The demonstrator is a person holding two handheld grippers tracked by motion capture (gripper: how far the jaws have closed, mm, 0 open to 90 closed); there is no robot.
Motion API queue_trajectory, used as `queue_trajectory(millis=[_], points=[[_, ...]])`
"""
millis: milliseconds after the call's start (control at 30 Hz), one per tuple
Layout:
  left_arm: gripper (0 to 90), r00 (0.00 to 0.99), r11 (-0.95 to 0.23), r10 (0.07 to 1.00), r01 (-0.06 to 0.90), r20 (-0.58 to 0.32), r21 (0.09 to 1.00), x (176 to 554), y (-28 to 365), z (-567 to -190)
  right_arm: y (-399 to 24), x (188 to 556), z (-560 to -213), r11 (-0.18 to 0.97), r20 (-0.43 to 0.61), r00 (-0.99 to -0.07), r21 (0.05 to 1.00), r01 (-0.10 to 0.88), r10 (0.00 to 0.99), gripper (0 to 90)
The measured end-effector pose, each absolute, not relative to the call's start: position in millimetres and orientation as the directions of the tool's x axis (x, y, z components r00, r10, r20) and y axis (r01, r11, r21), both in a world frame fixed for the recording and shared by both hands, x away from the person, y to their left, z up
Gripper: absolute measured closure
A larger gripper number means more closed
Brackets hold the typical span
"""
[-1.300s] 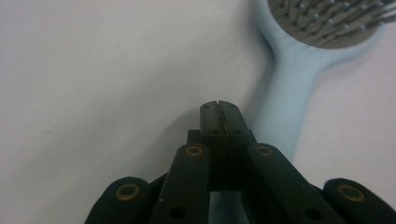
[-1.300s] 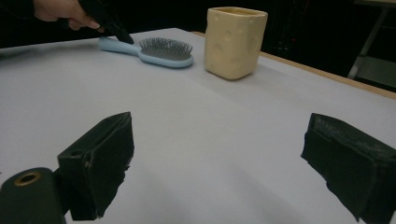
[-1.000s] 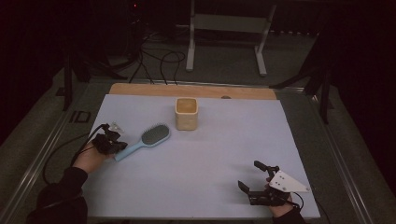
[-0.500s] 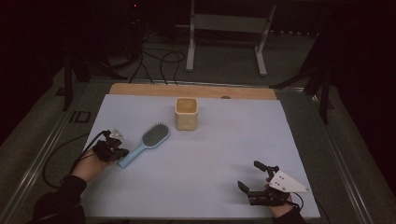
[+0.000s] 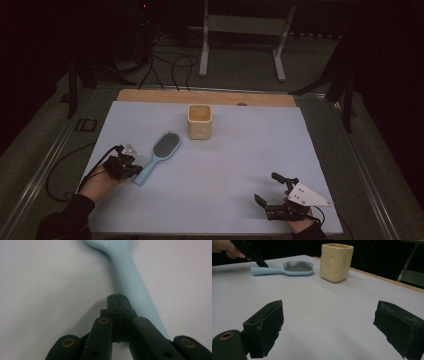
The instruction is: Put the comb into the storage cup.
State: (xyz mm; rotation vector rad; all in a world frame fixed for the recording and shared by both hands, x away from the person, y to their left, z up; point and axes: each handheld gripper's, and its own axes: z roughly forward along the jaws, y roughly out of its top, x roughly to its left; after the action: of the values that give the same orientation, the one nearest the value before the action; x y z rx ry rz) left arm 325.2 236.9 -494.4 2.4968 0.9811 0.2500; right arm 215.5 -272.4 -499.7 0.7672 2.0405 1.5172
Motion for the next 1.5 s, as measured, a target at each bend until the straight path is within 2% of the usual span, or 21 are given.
queue_trajectory(millis=[300, 767, 1000, 1133, 1333, 1367, 1500], points=[[90.0, 0.732, -0.652, 0.681, 0.602, 0.009, 0.462, 320, 231, -494, -272, 215, -499, 0.226, -0.044, -0.727, 0.962, 0.155, 0.685, 8.8], [90.0, 0.634, -0.542, 0.773, 0.661, 0.0, 0.519, 321, 239, -466, -272, 215, -499, 0.226, -0.046, -0.724, 0.962, 0.154, 0.688, 8.8], [89.6, 0.604, -0.513, 0.797, 0.687, -0.011, 0.514, 323, 232, -450, -272, 215, -499, 0.225, -0.045, -0.724, 0.962, 0.154, 0.688, 8.8], [87.2, 0.602, -0.505, 0.798, 0.685, -0.018, 0.525, 323, 224, -441, -272, 215, -499, 0.226, -0.047, -0.725, 0.962, 0.152, 0.687, 8.8], [79.0, 0.601, -0.489, 0.799, 0.681, -0.033, 0.545, 328, 212, -436, -272, 215, -499, 0.227, -0.048, -0.726, 0.962, 0.151, 0.686, 8.8], [75.4, 0.595, -0.481, 0.803, 0.684, -0.036, 0.548, 330, 210, -436, -272, 215, -499, 0.227, -0.048, -0.726, 0.962, 0.151, 0.686, 8.8], [71.9, 0.59, -0.475, 0.806, 0.687, -0.041, 0.55, 335, 202, -434, -272, 215, -499, 0.23, -0.051, -0.726, 0.961, 0.15, 0.685, 8.8]])
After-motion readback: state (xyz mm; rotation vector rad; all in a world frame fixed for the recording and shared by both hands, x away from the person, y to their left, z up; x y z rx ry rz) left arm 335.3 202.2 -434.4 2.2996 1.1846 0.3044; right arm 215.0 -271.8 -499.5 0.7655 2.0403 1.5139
